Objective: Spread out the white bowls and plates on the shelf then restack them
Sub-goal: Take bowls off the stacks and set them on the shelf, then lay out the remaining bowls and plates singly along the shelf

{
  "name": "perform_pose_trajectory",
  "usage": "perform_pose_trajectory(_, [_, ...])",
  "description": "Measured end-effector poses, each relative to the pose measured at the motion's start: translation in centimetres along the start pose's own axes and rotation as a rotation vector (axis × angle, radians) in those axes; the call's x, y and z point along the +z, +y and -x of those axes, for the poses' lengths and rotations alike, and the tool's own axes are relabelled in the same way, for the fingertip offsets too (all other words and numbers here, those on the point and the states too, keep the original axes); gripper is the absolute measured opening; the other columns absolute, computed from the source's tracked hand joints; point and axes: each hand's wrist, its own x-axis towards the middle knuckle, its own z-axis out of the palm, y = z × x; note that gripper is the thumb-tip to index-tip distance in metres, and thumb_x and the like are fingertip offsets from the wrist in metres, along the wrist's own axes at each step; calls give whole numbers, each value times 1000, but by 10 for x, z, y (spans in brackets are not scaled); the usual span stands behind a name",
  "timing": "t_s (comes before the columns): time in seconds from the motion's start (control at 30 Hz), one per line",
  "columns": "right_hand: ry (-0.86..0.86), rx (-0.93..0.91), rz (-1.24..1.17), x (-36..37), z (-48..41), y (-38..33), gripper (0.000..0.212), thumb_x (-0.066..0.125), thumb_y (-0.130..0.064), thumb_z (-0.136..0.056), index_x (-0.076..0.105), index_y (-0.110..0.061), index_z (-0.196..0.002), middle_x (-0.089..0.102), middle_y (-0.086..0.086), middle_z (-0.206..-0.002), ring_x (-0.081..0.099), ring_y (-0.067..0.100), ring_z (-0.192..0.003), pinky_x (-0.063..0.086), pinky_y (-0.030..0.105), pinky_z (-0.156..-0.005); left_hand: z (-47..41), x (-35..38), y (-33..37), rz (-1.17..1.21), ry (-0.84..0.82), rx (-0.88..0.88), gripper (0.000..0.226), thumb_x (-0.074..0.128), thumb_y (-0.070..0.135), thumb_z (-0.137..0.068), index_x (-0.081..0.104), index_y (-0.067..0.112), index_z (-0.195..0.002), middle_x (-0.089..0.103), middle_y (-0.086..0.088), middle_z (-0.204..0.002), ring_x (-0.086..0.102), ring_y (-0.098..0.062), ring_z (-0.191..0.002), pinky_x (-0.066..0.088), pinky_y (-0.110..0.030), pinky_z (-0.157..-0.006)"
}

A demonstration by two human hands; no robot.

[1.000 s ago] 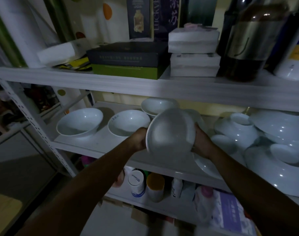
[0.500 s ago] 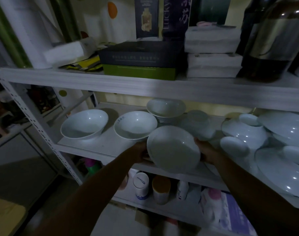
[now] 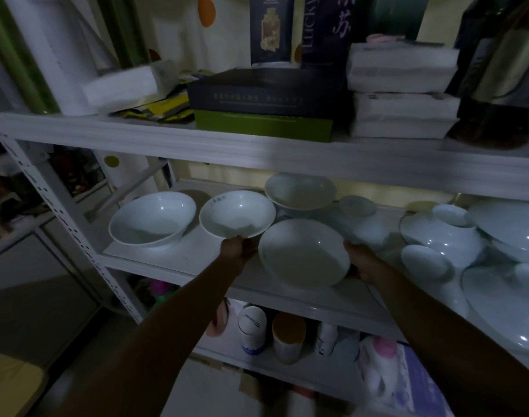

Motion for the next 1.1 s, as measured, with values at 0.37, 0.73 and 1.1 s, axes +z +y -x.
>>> perform_pose_trajectory(0.37, [66, 74, -117, 38, -2, -7, 46, 34, -32, -102, 39, -3, -138, 50, 26, -131, 54, 47, -113, 51, 56, -79, -9, 11, 11, -361, 251, 130, 54, 36, 37, -101, 43, -4, -135, 51, -23, -136, 50, -39, -123, 39, -42, -106])
perform_pose_trajectory(0.73, [503, -677, 971, -53, 25, 4, 60, 13, -38, -94, 61, -3, -102, 63, 17, -101, 61, 34, -97, 45, 39, -79, 38, 112, -36, -1274, 344, 926, 41, 53, 21, -91, 51, -1, -125, 54, -22, -126, 53, -38, -115, 43, -44, -99])
perform_pose_trajectory(1.1, [410, -1213, 1368, -203, 50, 69, 57, 37, -53, -93, 54, -4, -117, 69, 20, -111, 58, 32, -111, 31, 42, -104, 84, 199, -151, -1980, -766, 1117, 118, 77, 64, -52, 36, 2, -143, 41, -18, -147, 42, -35, -135, 30, -51, -110])
